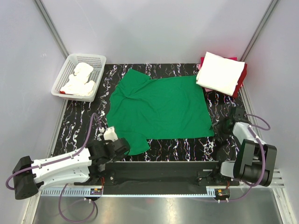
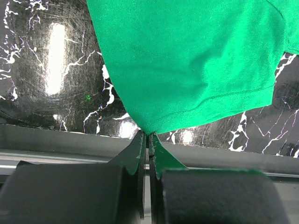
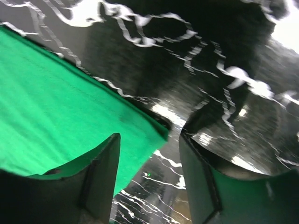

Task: Fold and stack the t-shirts
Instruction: Flatten the tshirt out

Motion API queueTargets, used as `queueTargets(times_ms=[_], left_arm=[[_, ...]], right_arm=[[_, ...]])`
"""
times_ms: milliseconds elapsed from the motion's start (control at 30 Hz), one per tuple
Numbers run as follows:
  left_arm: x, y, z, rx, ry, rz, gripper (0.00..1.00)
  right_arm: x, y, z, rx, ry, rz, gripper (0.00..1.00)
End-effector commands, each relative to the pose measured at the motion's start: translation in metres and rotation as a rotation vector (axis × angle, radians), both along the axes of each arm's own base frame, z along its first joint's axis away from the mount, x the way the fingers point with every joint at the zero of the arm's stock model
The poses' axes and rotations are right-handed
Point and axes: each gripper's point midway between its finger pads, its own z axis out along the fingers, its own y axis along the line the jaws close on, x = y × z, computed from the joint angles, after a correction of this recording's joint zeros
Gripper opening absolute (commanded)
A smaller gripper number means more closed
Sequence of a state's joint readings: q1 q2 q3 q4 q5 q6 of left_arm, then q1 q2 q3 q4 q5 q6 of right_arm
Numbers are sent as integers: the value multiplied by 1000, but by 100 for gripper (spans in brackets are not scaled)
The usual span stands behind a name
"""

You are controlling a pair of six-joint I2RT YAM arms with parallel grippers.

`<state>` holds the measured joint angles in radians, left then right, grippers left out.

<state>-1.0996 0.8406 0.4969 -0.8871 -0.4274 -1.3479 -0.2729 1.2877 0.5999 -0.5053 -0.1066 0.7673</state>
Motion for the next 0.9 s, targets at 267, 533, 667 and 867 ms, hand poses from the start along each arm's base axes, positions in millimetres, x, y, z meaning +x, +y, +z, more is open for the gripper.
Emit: queueTargets(times_ms=[267, 533, 667, 867], left_arm=[[9, -4, 7, -6, -36, 10, 0], [6, -1, 20, -16, -36, 8, 0], [-3, 4, 35, -14, -1, 6, 0], [-15, 10, 51, -49, 30, -19, 0]], right_arm=[[14, 9, -8, 43, -67, 65, 36], [9, 13, -1, 54, -83, 84, 0], [-1, 19, 25, 60, -123, 82, 0], [-5, 28, 74, 81, -183, 103, 0]])
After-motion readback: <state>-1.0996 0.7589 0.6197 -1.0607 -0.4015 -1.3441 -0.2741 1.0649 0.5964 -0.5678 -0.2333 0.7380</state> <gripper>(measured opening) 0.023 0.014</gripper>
